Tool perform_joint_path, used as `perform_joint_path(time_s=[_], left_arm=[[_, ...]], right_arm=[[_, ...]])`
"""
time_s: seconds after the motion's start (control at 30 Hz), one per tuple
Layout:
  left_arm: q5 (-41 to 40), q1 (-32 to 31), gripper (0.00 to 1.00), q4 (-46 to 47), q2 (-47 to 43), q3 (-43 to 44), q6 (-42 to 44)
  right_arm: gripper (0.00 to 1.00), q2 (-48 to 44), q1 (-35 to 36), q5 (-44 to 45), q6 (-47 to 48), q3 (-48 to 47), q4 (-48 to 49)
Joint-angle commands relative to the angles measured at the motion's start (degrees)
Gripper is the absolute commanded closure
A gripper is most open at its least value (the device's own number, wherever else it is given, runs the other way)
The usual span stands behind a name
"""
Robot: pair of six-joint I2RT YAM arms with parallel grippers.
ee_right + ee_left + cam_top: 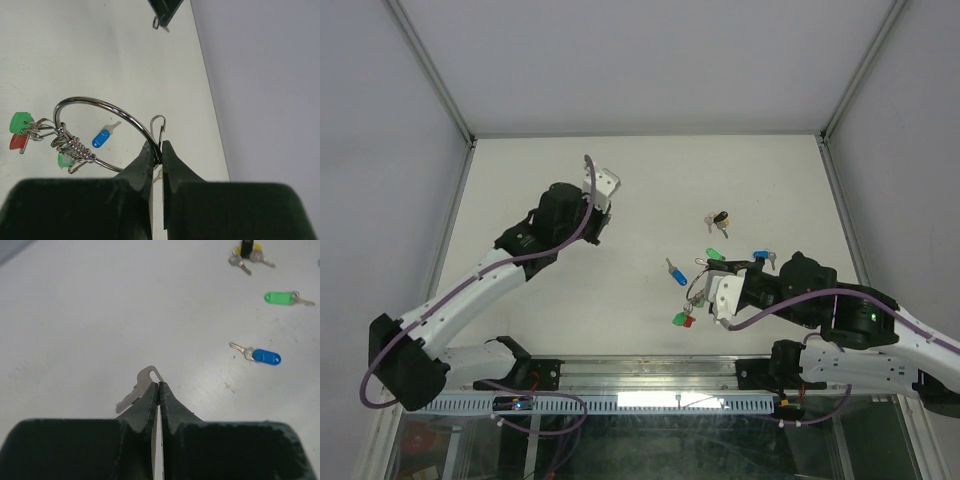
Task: Put the keys on the keyring
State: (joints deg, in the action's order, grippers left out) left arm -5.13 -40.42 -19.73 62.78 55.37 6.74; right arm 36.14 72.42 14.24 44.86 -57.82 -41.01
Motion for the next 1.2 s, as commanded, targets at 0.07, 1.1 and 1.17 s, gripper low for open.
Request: perform_joint_path(time_s=[0.07, 1.1, 1.17], left_arm=[[-3.81, -17.34, 1.00, -8.39, 7.97, 5.50, 2.56], [29.11, 0.11, 1.00, 9.56, -8.04, -4.24, 3.72], [31.59, 0.11, 1.00, 11.85, -8.64, -4.37, 1.98]], right_arm=[[1.00, 0.26, 0.31, -0.39, -0.84, -0.03, 4.53], [1.00, 2.03, 0.26, -9.76, -3.06, 1.72, 4.80], [1.00, 2.30, 0.26, -11.34, -2.86, 1.87, 5.13]])
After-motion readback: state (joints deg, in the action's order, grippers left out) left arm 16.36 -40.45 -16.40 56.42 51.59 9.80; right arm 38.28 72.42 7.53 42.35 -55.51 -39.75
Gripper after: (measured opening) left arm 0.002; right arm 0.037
